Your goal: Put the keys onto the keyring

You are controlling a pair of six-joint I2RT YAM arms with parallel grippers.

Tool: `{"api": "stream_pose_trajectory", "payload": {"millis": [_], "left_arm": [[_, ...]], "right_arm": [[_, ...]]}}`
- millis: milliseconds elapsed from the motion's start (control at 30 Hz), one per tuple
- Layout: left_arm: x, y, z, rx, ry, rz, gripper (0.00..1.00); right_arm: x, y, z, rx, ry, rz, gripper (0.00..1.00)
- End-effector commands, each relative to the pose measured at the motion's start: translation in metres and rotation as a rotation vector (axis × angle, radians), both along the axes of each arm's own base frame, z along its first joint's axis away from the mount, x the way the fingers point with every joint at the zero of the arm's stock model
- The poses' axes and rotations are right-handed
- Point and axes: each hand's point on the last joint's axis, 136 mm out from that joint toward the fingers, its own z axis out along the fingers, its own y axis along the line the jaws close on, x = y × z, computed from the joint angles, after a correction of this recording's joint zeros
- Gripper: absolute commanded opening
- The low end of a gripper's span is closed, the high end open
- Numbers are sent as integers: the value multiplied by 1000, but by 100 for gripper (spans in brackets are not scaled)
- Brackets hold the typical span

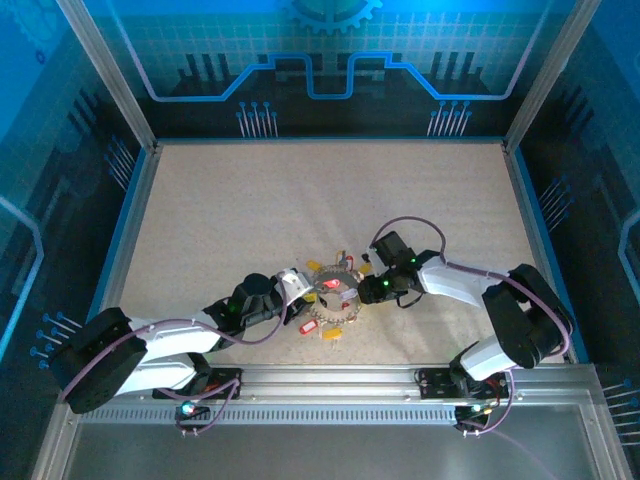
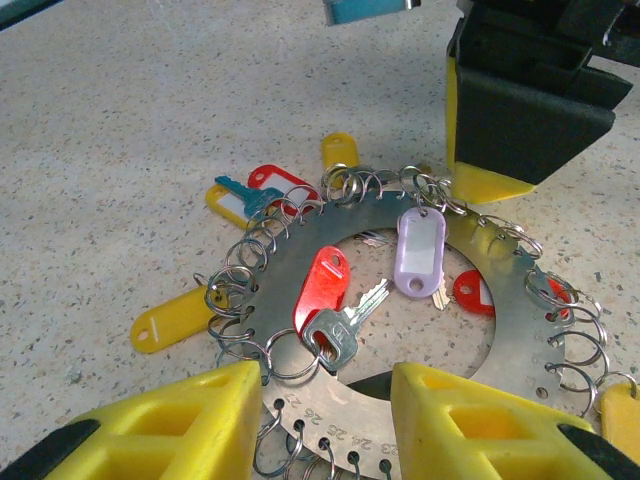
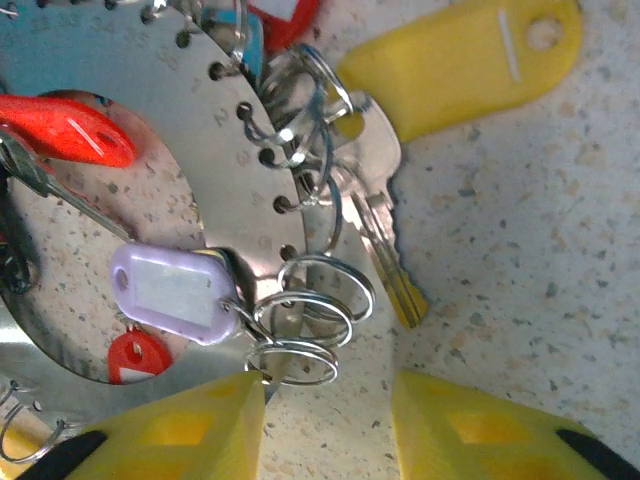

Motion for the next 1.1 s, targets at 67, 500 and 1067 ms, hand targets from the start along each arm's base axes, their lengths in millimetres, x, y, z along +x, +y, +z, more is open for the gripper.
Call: {"api": "stream_pose_trajectory", "payload": {"millis": [67,500,1067], "left_arm": [[4,-5,13,-31,-34,-15,41],[4,-5,12,-30,-36,-16,41],[4,-6,8,-28,-29,-18,41]], "right_arm": [[5,6,14,-11,-24,-17,42],[14,21,5,-16,-37,29,40],[-14,18,6,28,3,69,35]]}}
